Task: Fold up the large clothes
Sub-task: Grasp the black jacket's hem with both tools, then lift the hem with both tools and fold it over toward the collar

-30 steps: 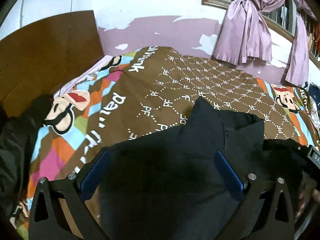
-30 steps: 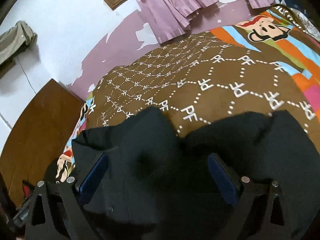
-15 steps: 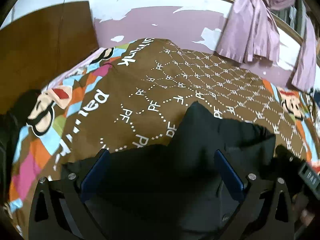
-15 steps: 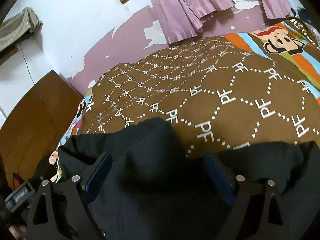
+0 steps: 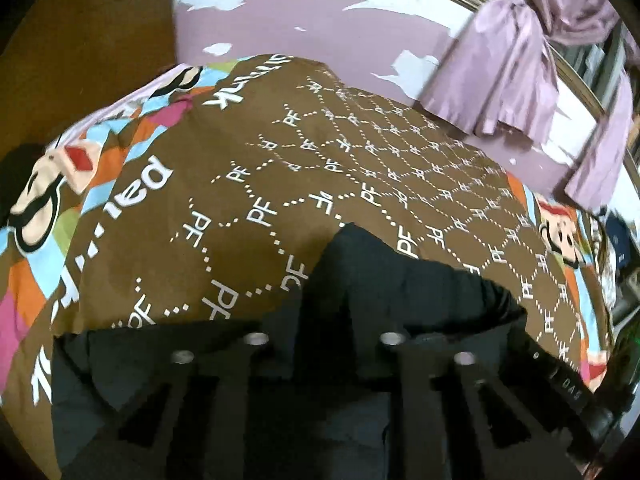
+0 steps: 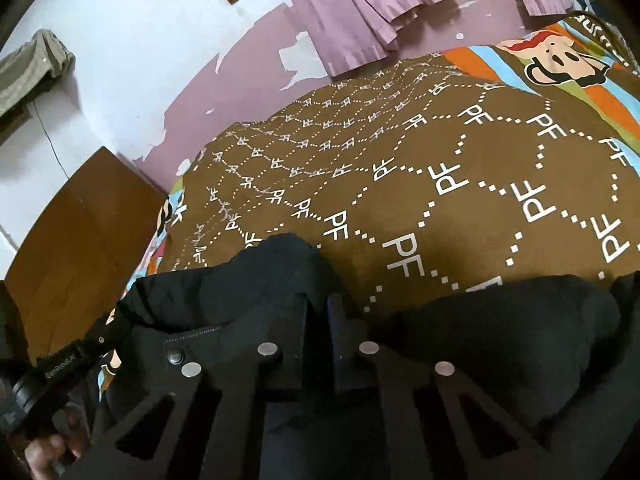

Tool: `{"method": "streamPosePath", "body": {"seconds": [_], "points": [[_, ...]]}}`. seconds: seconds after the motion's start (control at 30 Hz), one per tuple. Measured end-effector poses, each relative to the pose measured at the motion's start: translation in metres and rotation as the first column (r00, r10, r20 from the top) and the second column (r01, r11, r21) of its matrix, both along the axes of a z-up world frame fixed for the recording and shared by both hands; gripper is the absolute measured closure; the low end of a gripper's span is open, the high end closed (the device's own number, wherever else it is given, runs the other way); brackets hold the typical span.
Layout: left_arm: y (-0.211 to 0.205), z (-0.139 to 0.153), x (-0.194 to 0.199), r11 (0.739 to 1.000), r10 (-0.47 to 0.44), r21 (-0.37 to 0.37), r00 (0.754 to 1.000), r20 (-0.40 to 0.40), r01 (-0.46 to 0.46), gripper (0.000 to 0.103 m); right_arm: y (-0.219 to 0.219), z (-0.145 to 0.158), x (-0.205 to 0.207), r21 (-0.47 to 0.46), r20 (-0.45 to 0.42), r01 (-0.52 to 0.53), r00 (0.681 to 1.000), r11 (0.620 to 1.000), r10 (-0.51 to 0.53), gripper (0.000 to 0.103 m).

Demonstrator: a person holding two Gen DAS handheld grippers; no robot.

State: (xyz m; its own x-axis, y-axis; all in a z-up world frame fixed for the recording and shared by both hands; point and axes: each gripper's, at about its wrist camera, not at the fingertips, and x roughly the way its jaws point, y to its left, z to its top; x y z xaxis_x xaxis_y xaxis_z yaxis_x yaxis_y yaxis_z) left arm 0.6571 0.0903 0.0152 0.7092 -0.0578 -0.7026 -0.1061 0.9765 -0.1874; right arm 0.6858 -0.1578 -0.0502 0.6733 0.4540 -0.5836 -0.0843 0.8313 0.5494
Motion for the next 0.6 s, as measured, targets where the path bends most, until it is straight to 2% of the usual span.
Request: {"method": "streamPosePath", "body": {"seconds": [0.03, 0.07, 0.23, 0.4, 0.5, 0.6], "points": [[-0.003, 0.001, -0.002, 1.0, -0.012, 0.007, 1.0, 0.012, 0.012, 0.095, -0.001, 0.001, -0.002, 0.002, 0.004, -0.001, 1.0, 1.0, 0.001, 0.096], [-0.005, 0.001, -0.004, 1.0, -0.017, 0.013, 1.0, 0.016, 0.017, 0.097, -0.003, 0.003, -0.007, -0.004, 0.011, -0.005, 1.0, 1.0, 0.005, 0.096], [0.001, 0.009, -0.028, 0.999, -0.031, -0.004, 0.999, 0.042, 0.031, 0.1, -0.012, 0.021, -0.043, -0.067, 0.079, -0.061, 0.995, 0.996, 0.066, 0.098], [0.015, 0.026, -0.073, 0.995, -0.083, -0.05, 0.993, 0.085, 0.088, 0.101, -0.02, 0.035, -0.095, -0.16, 0.158, -0.153, 0.971, 0.975, 0.178, 0.1], [0.018, 0.029, -0.104, 0.99, -0.121, -0.06, 0.988, 0.097, 0.127, 0.101, -0.023, 0.031, -0.118, -0.19, 0.162, -0.184, 0.963, 0.964, 0.215, 0.1], [0.02, 0.024, -0.137, 0.984, -0.145, -0.089, 0.983, 0.112, 0.155, 0.101, -0.022, 0.018, -0.124, -0.212, 0.127, -0.196, 0.966, 0.958, 0.225, 0.102]]}}
